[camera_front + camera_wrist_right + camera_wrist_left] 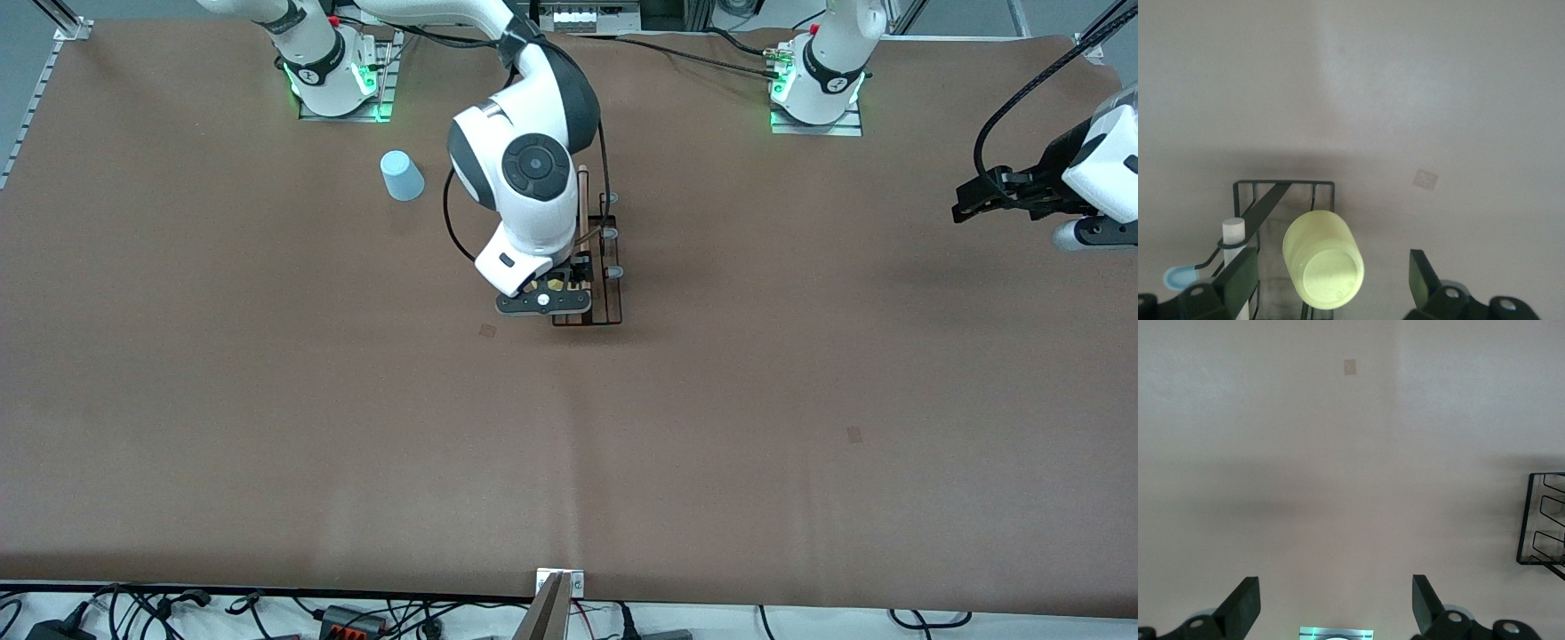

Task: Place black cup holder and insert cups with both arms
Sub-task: 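Open the right gripper and withdraw it from the rack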

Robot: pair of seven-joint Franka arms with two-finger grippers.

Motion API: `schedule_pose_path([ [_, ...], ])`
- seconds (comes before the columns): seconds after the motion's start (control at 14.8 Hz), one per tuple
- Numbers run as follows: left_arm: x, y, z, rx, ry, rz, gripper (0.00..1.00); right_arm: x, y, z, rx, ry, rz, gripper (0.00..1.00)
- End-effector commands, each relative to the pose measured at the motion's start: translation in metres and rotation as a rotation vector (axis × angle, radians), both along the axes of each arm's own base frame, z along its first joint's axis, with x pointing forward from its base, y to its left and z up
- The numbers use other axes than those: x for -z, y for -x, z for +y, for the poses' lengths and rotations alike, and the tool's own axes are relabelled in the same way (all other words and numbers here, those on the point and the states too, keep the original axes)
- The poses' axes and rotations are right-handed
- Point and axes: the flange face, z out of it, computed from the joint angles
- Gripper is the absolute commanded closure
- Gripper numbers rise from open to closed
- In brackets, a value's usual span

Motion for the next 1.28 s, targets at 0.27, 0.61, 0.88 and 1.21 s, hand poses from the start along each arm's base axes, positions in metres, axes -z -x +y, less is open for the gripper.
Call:
schedule_pose_path([
  [0.27,-0.004,-0.001,0.003,0.016,0.021,0.006,0.0,-0.071,-0.029,-0.057,0.086,0.02,-0.036,0.0],
  [0.61,-0.004,-0.001,0.003,0.016,0.021,0.006,0.0,-0.109,-0.046,-0.107,0.077,0.01,-0.022,0.0],
  [0.88,-0.004,-0.001,0.003,0.016,0.021,0.006,0.0,-0.119,-0.068,-0.156,0.121,0.001,-0.005,0.0],
  [1.21,-0.004,-0.001,0.003,0.016,0.021,0.006,0.0,-0.12,-0.097,-0.216,0.215,-0.009,-0.008,0.0],
])
